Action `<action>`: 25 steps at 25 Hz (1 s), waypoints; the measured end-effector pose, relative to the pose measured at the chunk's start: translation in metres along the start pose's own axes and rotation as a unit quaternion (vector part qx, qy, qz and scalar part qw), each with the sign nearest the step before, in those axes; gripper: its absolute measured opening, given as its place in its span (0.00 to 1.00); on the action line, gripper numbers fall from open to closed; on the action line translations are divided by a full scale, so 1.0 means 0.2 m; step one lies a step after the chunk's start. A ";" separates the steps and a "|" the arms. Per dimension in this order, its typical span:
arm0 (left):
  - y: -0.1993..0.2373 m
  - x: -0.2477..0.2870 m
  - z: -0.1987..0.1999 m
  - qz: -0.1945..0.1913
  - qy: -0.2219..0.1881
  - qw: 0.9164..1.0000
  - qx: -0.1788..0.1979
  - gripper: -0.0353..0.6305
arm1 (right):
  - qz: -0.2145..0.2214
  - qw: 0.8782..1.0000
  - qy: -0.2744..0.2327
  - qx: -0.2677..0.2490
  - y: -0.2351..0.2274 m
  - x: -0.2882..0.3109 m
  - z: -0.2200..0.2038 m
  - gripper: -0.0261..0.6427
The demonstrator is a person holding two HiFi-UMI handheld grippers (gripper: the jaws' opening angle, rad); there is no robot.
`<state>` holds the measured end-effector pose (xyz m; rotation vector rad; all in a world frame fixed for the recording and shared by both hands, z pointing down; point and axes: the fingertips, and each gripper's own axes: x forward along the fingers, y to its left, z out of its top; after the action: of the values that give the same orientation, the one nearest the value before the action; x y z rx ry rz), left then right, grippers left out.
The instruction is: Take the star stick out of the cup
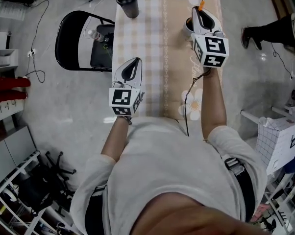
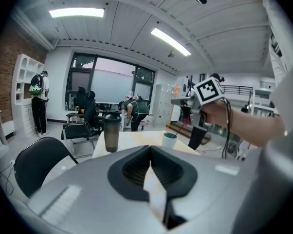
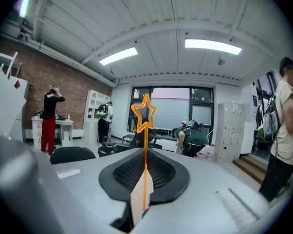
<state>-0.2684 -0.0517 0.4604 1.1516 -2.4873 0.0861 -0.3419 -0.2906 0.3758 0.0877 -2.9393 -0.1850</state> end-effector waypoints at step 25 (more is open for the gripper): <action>-0.20 0.21 -0.23 -0.045 0.042 0.998 -0.006 0.06 | 0.139 0.967 0.211 -0.002 0.51 -0.22 -0.81 0.06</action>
<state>-0.2475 -0.0987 0.5144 1.2286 -2.3563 0.0915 -0.2723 -0.2065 0.5381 -0.2547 -2.4897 -0.1121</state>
